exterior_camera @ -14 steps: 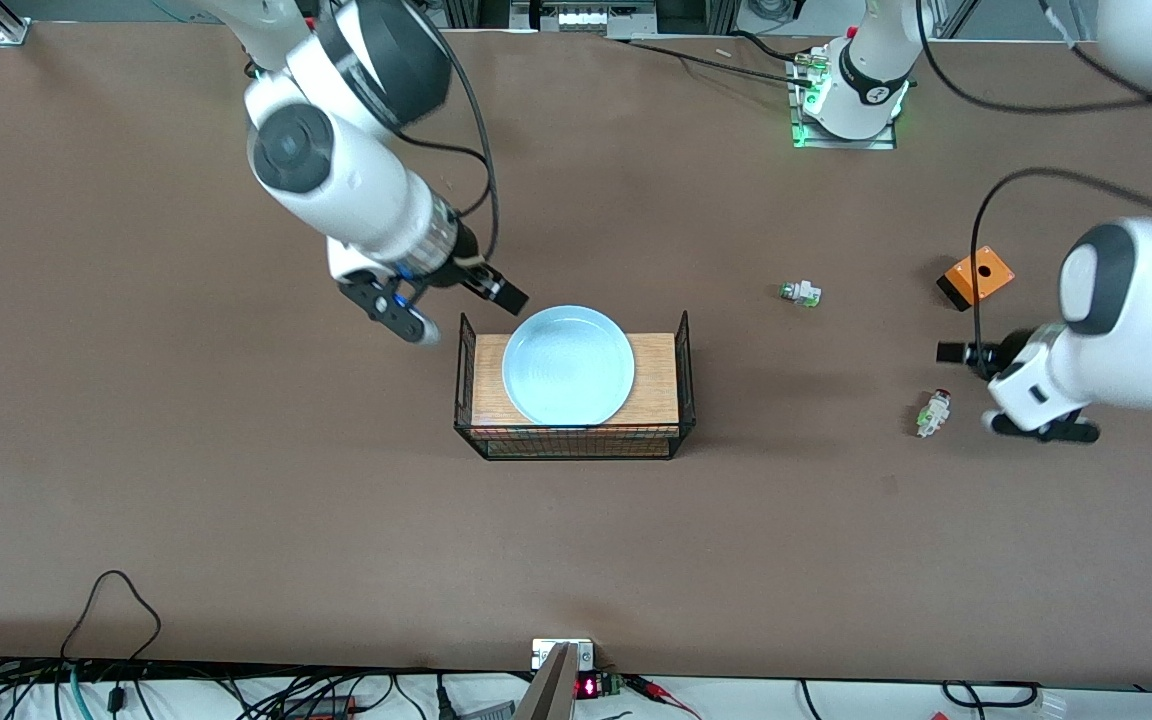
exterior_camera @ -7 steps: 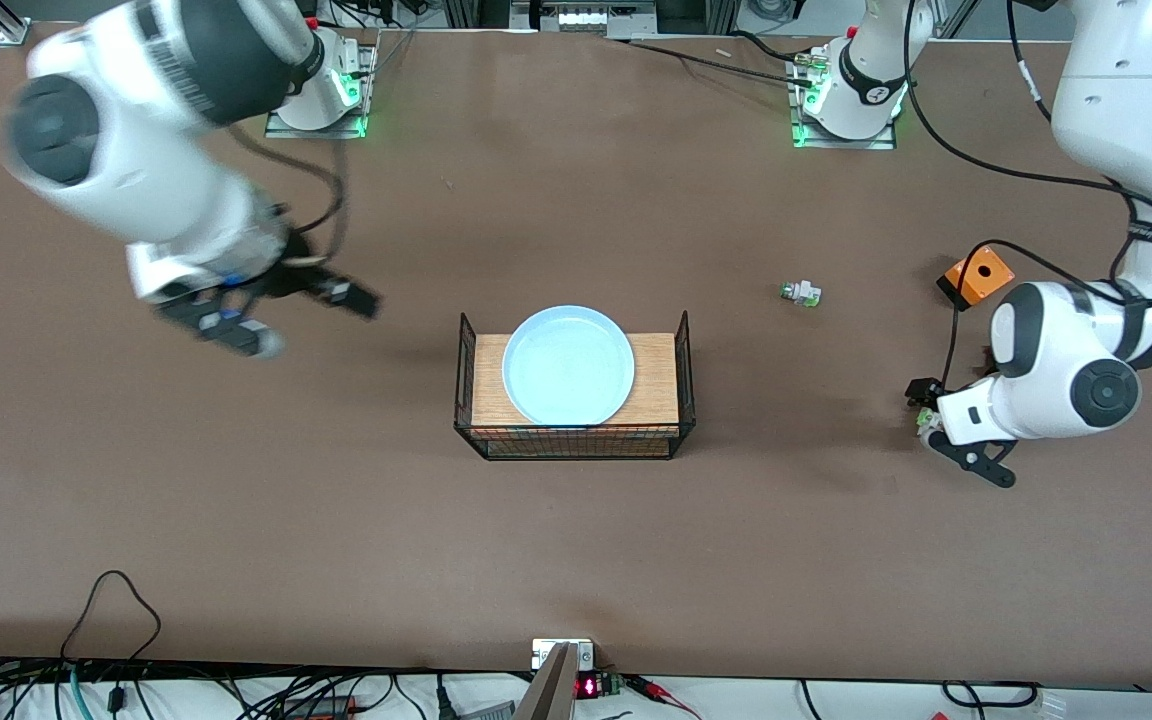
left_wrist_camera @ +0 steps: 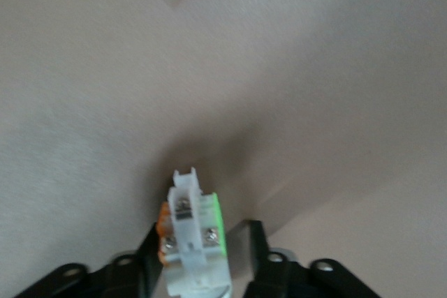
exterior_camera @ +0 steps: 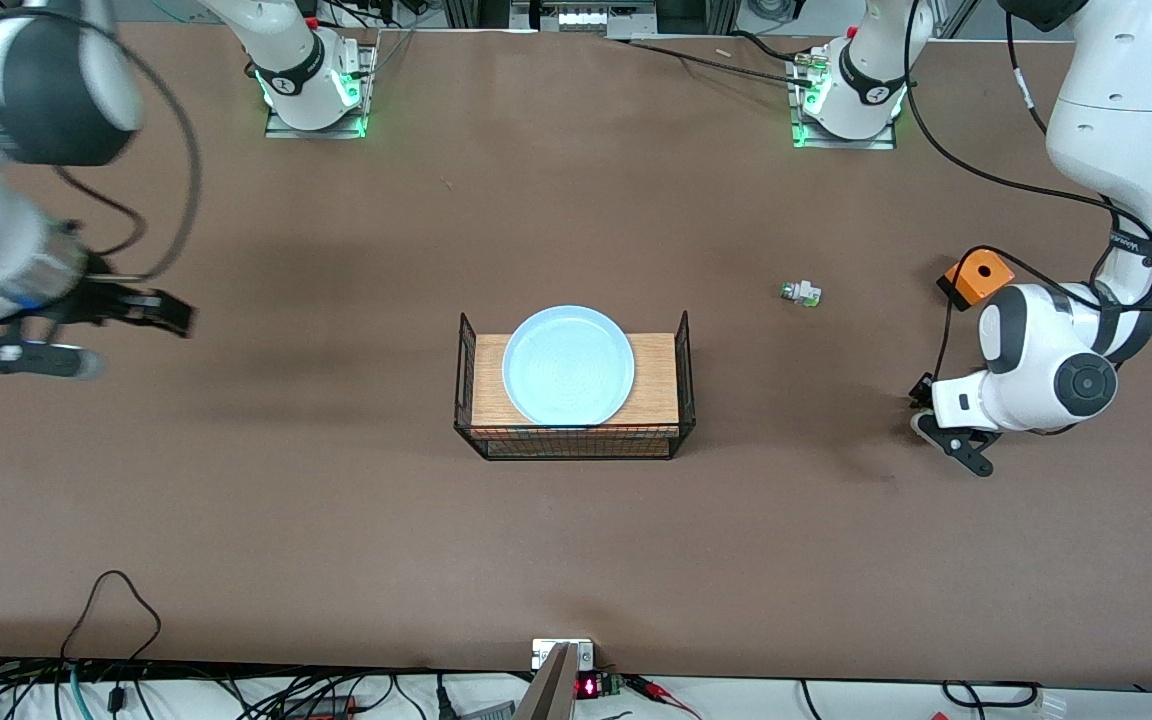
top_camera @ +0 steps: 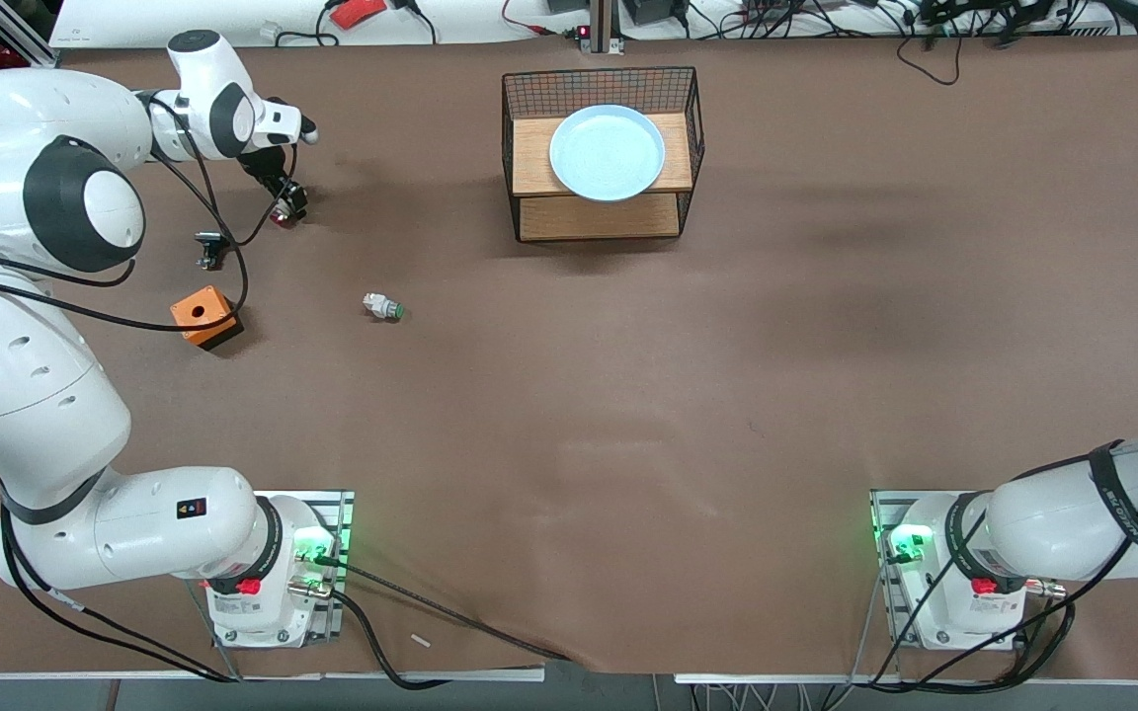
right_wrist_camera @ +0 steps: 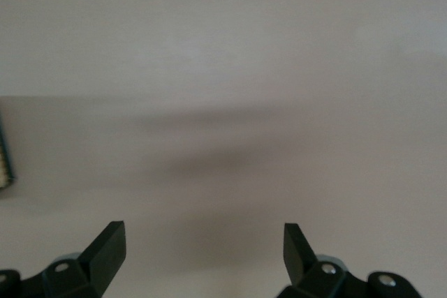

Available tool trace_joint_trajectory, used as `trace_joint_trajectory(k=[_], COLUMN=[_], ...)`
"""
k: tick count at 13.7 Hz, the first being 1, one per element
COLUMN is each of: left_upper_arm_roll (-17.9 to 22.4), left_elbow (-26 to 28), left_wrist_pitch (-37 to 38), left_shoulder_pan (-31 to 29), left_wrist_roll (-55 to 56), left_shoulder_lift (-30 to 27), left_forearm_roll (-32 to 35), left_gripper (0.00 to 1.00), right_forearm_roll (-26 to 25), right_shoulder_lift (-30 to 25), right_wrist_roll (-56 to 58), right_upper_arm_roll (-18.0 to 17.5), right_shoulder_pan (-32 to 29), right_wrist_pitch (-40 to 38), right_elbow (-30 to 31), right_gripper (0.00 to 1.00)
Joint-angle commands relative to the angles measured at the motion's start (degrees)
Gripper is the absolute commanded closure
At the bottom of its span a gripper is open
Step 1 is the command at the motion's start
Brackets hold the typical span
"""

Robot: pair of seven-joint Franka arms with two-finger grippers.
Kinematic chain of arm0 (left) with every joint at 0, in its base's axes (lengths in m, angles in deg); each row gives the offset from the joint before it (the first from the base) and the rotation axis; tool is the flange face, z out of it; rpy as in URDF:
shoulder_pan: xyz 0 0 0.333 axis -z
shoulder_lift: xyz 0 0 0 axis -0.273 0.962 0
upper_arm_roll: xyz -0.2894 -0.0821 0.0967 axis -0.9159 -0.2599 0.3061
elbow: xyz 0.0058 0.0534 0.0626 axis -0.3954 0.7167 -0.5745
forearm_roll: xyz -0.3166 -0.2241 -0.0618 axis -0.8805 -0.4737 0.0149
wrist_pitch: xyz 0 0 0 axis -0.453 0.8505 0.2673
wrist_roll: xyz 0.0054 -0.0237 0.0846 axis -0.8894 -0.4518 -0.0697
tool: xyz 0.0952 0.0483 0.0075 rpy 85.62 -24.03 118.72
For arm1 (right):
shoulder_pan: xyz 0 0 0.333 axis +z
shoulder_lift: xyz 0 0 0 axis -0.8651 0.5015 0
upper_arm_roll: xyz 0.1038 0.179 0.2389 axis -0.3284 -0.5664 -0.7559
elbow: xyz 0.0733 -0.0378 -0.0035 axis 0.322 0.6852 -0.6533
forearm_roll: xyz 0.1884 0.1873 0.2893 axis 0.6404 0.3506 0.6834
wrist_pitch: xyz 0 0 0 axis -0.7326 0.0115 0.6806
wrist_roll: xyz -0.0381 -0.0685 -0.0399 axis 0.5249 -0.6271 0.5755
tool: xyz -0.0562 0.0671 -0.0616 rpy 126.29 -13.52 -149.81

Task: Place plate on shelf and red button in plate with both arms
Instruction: 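Withdraw the right gripper while the left gripper reaches the white button, then grasp the white button with the left gripper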

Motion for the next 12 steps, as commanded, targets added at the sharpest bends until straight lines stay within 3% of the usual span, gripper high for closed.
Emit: trace_joint_trajectory(k=[1,3,4,8,12], left_upper_arm_roll=[-0.5,-1.1,-1.3,-7.3,-10.6], left_elbow=[-0.9,-1.8,-2.4,-11.8,-22.3], left_wrist_pitch=[2.0,2.9,5.6,22.8,35.3], left_shoulder_pan=[-0.5,-0.5,-0.5,-0.3,0.6], left_wrist_roll=[-0.6,-1.0,-1.1,-0.9,1.9], left_shoulder_lift=[-0.9,-2.0,-3.3,-6.8,-6.9], left_forearm_roll=[1.1,1.1,1.1,0.3,-11.2], left_gripper=[0.93,0.97,0.97,0.96,0.96], right_forearm_roll=[0.2,1.2,4.5,6.0,5.9], right_shoulder_lift=[-3.0,-4.5,-6.2,-12.7,-14.6], right_wrist_roll=[5.9,5.9,6.4,10.3,10.3], right_upper_arm_roll=[2.3,2.4,2.6,2.6,1.6], right_shoulder_pan=[-0.9,-2.4,-4.4,-6.4,-5.7], right_wrist_pitch=[-0.9,-3.2,-2.7,3.9,1.3], right_elbow=[1.1,1.1,3.4,13.5,13.3], right_gripper=[0.0,0.0,0.0,0.0,0.0])
